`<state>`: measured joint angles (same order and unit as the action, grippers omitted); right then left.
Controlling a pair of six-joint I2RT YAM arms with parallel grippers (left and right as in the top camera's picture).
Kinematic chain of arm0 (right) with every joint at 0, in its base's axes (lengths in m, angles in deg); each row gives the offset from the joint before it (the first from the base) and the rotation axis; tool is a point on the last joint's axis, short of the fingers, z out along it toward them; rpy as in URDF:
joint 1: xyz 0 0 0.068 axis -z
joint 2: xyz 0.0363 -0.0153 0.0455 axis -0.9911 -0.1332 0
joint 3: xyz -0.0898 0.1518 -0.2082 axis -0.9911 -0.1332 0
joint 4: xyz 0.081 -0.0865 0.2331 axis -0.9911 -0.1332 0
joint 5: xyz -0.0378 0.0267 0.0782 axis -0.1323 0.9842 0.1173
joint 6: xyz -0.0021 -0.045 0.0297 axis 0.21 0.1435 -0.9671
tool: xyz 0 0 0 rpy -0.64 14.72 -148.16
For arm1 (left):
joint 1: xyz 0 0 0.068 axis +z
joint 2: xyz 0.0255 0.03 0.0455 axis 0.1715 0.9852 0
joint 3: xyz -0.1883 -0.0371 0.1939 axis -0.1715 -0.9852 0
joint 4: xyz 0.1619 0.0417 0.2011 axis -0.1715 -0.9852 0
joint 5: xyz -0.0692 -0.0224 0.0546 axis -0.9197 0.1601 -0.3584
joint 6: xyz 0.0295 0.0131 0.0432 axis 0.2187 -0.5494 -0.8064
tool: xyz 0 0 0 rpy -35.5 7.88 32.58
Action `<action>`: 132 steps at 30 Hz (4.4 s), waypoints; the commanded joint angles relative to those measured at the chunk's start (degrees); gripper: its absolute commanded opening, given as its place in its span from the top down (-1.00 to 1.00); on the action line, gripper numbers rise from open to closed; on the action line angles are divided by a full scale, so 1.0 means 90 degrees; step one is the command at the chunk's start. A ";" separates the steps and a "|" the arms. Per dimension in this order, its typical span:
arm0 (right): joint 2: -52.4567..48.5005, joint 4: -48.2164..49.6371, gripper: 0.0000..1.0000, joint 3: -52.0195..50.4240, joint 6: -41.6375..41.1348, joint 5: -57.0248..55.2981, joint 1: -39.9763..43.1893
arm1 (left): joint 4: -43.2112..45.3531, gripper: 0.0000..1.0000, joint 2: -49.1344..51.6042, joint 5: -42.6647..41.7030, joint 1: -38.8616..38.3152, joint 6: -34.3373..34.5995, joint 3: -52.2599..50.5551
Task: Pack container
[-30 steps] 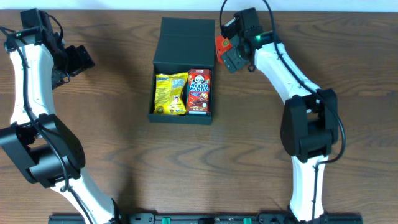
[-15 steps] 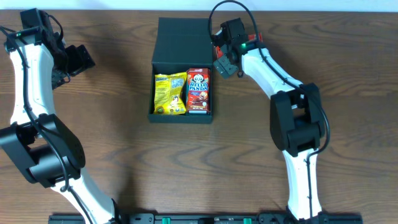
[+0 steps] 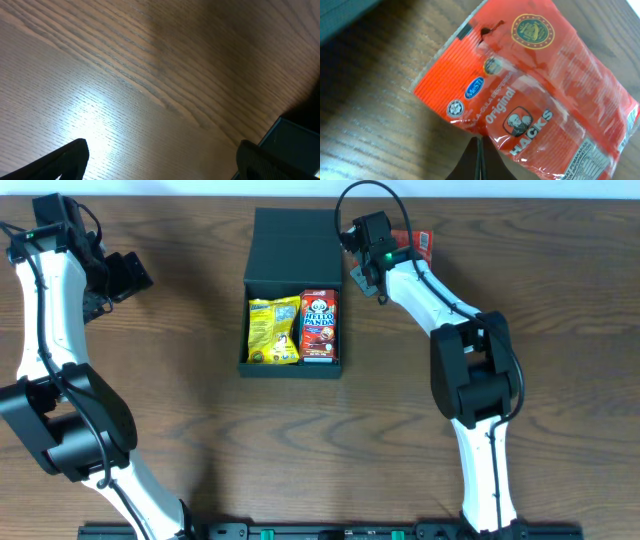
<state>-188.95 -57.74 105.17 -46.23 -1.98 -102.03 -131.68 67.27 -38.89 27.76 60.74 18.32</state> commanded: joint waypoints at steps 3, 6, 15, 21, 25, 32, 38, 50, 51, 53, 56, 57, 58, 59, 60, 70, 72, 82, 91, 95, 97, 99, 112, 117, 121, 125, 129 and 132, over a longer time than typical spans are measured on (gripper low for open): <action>-0.0119 0.0121 0.97 0.0017 -0.0175 -0.0449 -0.0066 | 0.0002 -0.90 -0.0121 0.0002 0.0010 -0.0117 0.0090; -0.0073 0.0114 0.24 0.0017 -0.0172 -0.0469 -0.0073 | 0.0002 -0.91 -0.0121 0.0002 0.0010 -0.0117 0.0090; 0.0027 0.0549 -0.99 0.0019 -0.0073 -0.0418 -0.0015 | -0.0002 -0.91 -0.0121 0.0002 0.0010 -0.0114 0.0090; -0.0104 0.1105 -0.99 0.0017 -0.0073 -0.0080 0.0277 | -0.0017 -0.91 -0.0121 0.0002 0.0010 -0.0114 0.0090; -0.0141 0.1115 -0.99 0.0017 0.0083 0.0000 0.0367 | -0.0024 -0.91 -0.0121 0.0000 0.0010 -0.0114 0.0090; -0.0328 0.1049 -0.98 0.0017 0.0185 0.0277 0.0398 | -0.0024 -0.91 -0.0121 0.0000 0.0010 -0.0112 0.0090; -0.0425 0.0962 -0.45 0.0017 -0.0010 0.0398 0.0469 | -0.0024 -0.91 -0.0121 -0.0046 0.0010 -0.0112 0.0090; -0.0427 0.0874 0.98 0.0017 -0.0294 0.0391 0.0488 | -0.0032 -0.91 -0.0121 -0.0194 0.0010 -0.0087 0.0090; -0.0427 0.0874 0.97 0.0017 -0.0299 0.0393 0.0488 | -0.0046 -0.91 -0.0121 -0.0194 0.0010 -0.0090 0.0090; -0.0413 0.0894 0.98 0.0024 -0.0442 0.0393 0.0488 | -0.0061 -0.91 -0.0121 -0.0194 0.0010 -0.0090 0.0090; -0.0262 0.0857 0.97 0.0131 -0.0721 0.0425 0.0447 | -0.0083 -0.91 -0.0121 -0.0192 0.0010 -0.0090 0.0090; -0.0192 0.0860 0.97 0.0160 -0.0719 0.0420 0.0427 | -0.0090 -0.91 -0.0121 -0.0194 0.0010 -0.0090 0.0090; -0.0100 0.0862 0.97 0.0187 -0.0721 0.0423 0.0413 | -0.0097 -0.91 -0.0121 -0.0192 0.0010 -0.0090 0.0090; -0.0002 0.0874 0.97 0.0214 -0.0721 0.0423 0.0398 | -0.0104 -0.91 -0.0121 -0.0192 0.0010 -0.0090 0.0090; 0.0104 0.0884 0.97 0.0245 -0.0726 0.0427 0.0391 | -0.0117 -0.91 -0.0121 -0.0192 0.0010 -0.0090 0.0090; 0.0828 0.1826 0.97 0.0325 -0.1841 0.1032 0.0865 | -0.0119 -0.91 -0.0121 -0.0192 0.0010 -0.0087 0.0090; 0.0665 0.1739 0.97 0.0325 -0.2220 0.1032 0.1066 | -0.0119 -0.91 -0.0121 -0.0192 0.0010 -0.0087 0.0090; 0.0005 0.1605 0.97 0.0325 -0.3388 0.1161 0.1583 | -0.0119 -0.91 -0.0121 -0.0192 0.0010 -0.0066 0.0090; -0.0311 0.1003 0.98 0.0325 -0.3385 0.1749 0.1583 | -0.0129 -0.91 -0.0121 -0.0194 0.0010 -0.0066 0.0090; -0.0323 0.0495 0.98 0.0325 -0.3310 0.1953 0.1600 | -0.0126 -0.91 -0.0121 -0.0194 0.0010 -0.0066 0.0090; -0.0325 0.0277 0.97 0.0323 -0.3237 0.1974 0.1600 | -0.0124 -0.91 -0.0121 -0.0194 0.0010 -0.0066 0.0090; -0.0325 0.0121 0.97 0.0325 -0.3133 0.2089 0.1600 | -0.0124 -0.91 -0.0121 -0.0194 0.0010 -0.0066 0.0090; -0.0325 -0.1411 0.98 0.0323 -0.3024 0.2205 0.1596 | -0.0189 -0.91 -0.0121 -0.0216 0.0010 -0.0068 0.0090; -0.0223 -0.1620 0.97 0.0328 -0.3021 0.2487 0.1549 | -0.0257 -0.91 -0.0121 -0.0216 0.0010 -0.0068 0.0090; 0.0233 -0.1627 0.97 0.0330 -0.2674 0.2970 0.1443 | -0.0318 -0.91 -0.0121 -0.0214 0.0010 -0.0068 0.0090; 0.0945 -0.1263 0.97 0.0330 -0.2149 0.2909 0.1321 | -0.0308 -0.91 -0.0121 -0.0214 0.0010 -0.0068 0.0090; 0.1333 0.0124 0.56 0.0330 -0.2142 0.2295 0.1316 | -0.0260 -0.91 -0.0121 -0.0214 0.0010 -0.0063 0.0090; 0.1224 0.1260 -0.01 0.0328 -0.2144 0.2011 0.1367 | -0.0257 -0.91 -0.0121 -0.0214 0.0010 -0.0063 0.0090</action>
<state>-178.26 -49.07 107.90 -66.67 19.68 -90.29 -133.78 67.27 -40.62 27.76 60.76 18.32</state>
